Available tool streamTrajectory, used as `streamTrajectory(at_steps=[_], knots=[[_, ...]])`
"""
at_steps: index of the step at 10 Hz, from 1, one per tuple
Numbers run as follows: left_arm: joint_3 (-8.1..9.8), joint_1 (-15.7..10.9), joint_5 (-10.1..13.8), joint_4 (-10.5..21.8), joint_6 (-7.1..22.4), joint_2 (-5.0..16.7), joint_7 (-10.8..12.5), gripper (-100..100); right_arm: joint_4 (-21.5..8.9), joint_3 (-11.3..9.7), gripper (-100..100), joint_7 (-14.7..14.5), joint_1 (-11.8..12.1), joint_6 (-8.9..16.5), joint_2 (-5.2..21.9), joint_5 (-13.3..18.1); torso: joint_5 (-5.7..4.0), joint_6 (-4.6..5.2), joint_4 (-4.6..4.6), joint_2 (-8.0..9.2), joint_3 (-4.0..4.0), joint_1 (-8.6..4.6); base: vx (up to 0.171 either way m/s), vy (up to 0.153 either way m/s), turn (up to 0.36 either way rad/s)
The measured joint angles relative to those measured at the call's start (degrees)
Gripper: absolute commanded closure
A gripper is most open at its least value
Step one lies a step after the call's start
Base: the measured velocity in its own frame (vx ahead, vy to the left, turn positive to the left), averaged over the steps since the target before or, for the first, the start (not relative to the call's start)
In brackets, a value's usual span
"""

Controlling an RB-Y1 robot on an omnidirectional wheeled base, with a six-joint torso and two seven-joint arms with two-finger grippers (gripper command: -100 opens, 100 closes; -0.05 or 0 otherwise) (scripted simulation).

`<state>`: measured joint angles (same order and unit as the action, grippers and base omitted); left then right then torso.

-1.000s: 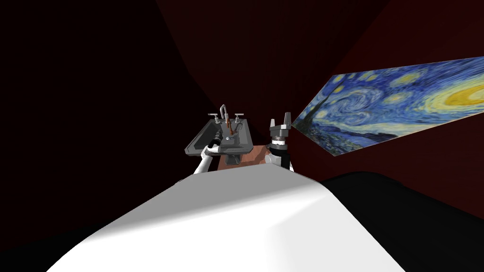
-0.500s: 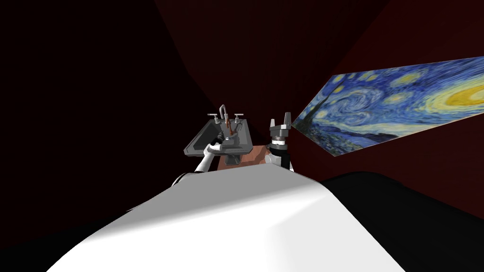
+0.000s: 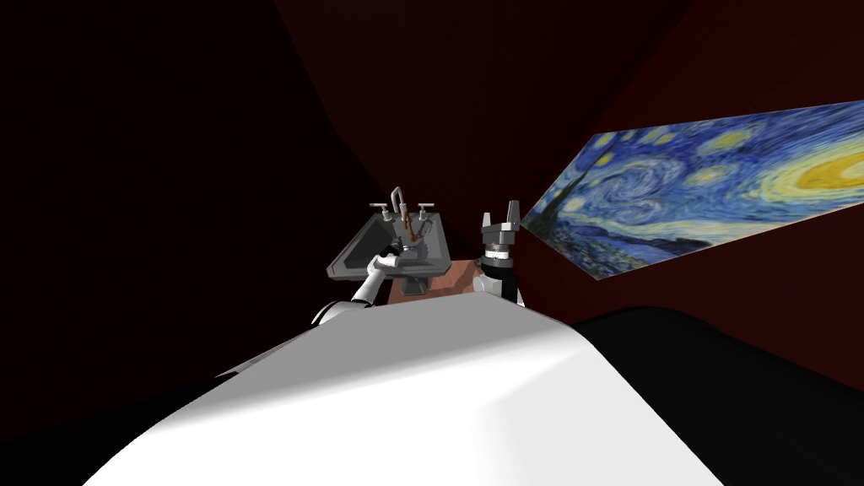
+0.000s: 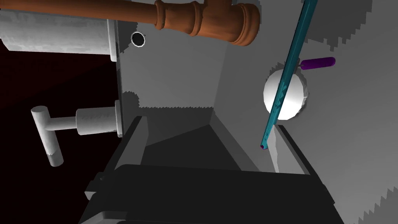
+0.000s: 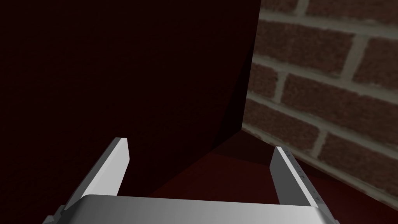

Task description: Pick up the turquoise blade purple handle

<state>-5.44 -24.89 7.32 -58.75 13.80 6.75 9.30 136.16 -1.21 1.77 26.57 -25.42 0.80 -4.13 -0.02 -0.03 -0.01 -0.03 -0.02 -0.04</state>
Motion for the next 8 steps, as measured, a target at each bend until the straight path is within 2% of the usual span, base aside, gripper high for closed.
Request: streamTrajectory(at_steps=[8], knots=[[-0.63,-6.5,1.6,10.9,5.1,-0.9,1.5,-100,0.0,0.0,0,0.0,0.0,0.0,0.0,0.0,0.0,-0.01,0.0,0.01,0.01,0.01,0.006,-0.006,-0.001]])
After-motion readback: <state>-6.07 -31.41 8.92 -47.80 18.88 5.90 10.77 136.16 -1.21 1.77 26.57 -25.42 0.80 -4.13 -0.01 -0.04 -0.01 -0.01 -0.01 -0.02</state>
